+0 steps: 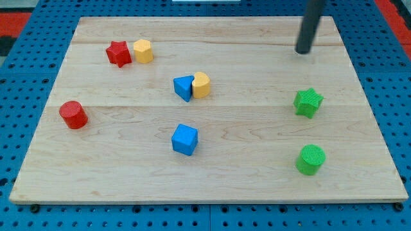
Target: Keep arm on center top of the board
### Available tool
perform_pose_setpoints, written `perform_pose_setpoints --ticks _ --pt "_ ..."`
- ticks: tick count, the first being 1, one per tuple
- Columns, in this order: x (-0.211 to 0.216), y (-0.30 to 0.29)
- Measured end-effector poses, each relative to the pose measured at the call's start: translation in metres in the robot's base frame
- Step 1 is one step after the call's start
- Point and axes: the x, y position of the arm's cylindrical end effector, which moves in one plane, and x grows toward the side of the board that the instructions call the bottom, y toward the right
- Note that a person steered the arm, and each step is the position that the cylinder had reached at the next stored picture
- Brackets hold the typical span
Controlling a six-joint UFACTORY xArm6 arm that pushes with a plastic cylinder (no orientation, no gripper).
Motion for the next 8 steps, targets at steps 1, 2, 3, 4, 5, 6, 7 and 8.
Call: perform_pose_setpoints --ticks 1,2,3,4,5,6,7,8 --pt "0.027 -0.054" --pt "0.039 -0.123" --pt "0.008 -0.152" --pt "-0.046 -0.13" --pt "-0.074 -0.081" --pt "-0.02 -0.104" --pt "0.004 -0.153" --pt "-0.046 -0.154"
